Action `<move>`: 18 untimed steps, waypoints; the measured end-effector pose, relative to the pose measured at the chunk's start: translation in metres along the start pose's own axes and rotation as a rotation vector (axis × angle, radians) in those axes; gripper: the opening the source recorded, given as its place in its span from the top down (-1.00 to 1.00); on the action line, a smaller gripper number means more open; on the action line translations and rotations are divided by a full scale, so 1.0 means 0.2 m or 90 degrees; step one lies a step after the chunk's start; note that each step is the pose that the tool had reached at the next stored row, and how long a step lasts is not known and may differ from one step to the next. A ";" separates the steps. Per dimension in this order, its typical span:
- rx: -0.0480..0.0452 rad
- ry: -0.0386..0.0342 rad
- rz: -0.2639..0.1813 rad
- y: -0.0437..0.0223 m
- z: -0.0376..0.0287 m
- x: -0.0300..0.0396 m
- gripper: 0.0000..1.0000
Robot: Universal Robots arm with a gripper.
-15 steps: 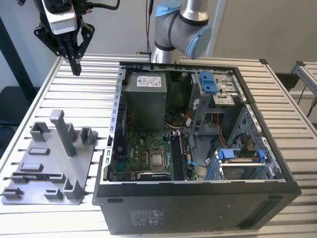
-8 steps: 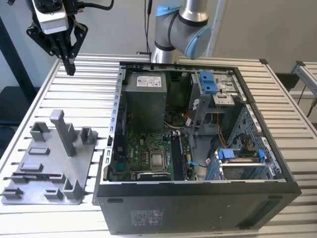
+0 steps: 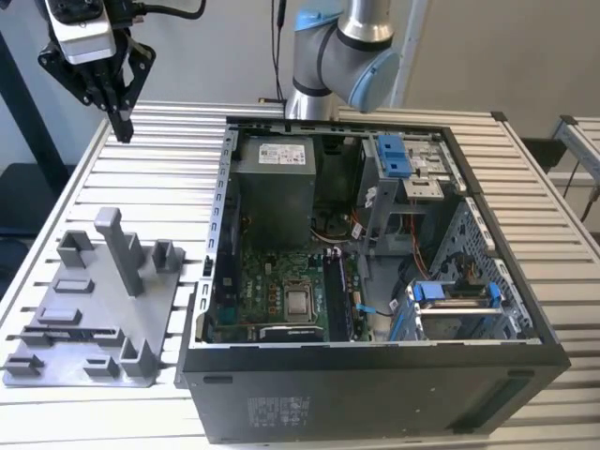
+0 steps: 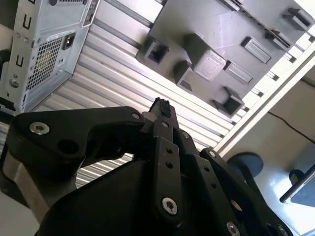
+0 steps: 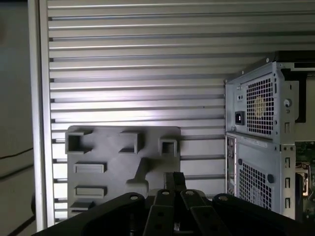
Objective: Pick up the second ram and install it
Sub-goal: 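Reach for the second ram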
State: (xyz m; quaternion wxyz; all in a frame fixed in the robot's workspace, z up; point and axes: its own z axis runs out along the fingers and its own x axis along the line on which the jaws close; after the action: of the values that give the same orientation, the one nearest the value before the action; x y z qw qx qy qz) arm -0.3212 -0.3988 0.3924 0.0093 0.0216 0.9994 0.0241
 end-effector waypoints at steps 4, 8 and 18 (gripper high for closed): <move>0.0000 0.0000 0.000 -0.002 -0.001 0.051 0.79; 0.0000 0.0001 -0.001 -0.004 -0.002 0.094 0.79; 0.0000 0.0005 -0.001 -0.008 -0.003 0.188 0.79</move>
State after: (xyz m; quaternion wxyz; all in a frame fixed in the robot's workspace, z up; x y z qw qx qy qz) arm -0.3589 -0.3987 0.3923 0.0089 0.0208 0.9995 0.0242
